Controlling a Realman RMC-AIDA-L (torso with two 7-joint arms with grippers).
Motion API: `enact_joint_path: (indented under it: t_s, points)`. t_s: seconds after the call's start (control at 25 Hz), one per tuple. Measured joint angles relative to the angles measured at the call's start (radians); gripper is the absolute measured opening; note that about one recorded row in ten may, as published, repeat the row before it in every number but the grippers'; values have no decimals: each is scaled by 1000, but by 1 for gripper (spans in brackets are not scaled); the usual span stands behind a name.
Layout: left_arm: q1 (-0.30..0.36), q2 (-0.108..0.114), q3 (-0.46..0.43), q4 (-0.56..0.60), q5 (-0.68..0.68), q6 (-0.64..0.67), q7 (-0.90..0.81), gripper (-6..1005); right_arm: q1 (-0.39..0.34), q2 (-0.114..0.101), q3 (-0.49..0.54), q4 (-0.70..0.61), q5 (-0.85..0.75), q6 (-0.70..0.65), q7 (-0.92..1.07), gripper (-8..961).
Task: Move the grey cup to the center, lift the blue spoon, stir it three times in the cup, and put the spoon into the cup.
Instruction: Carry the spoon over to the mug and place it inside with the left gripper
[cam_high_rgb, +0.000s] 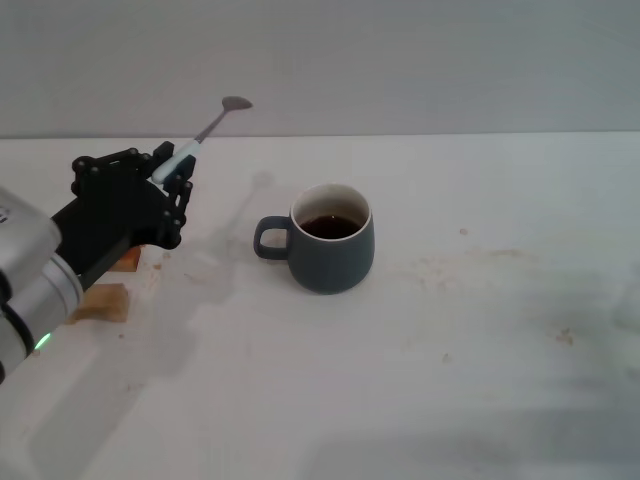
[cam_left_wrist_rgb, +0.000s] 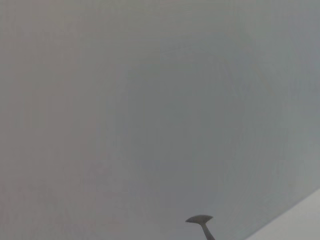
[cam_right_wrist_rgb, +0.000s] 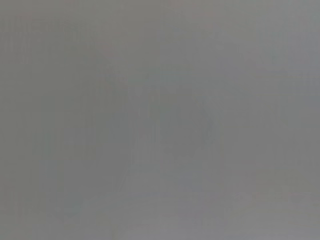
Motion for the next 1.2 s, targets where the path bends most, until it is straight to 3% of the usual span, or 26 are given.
enact_joint_path:
  t_s: [0.28, 0.52, 0.6, 0.76, 0.8, 0.84, 1.0, 1.04, 1.08, 1.2]
  points:
    - [-6, -13, -3, -112, -1, -169, 67, 180, -30, 1, 31, -21, 1, -1, 7, -2]
    - [-12, -42, -23, -199, -2, -329, 145, 180, -50, 1, 74, -41, 1, -3, 7, -2]
    - [-10, -66, -42, -254, -4, -428, 206, 180, -62, 2, 94, -46, 1, -3, 7, -2]
    - [-10, -88, -59, -292, -6, -505, 258, 180, -76, 2, 110, -52, 1, -3, 8, -2]
    - [-9, -106, -68, -314, -6, -554, 294, 180, -80, 2, 115, -55, 1, -3, 8, -2]
    - [-9, -106, -68, -314, -6, -554, 294, 180, -83, 2, 120, -57, 2, -3, 8, -2]
    - [-12, -147, -80, -337, -6, -635, 370, 180, -98, 2, 128, -60, 2, -2, 8, -2]
    - [-12, -147, -80, -337, -6, -635, 370, 180, -98, 2, 128, -60, 2, -2, 8, -2]
    - [-14, -173, -86, -345, -6, -675, 412, 180, -100, 2, 128, -61, 2, -2, 8, -2]
    - [-15, -195, -92, -357, -6, -708, 448, 180, -102, 2, 131, -62, 10, 1, 8, -2]
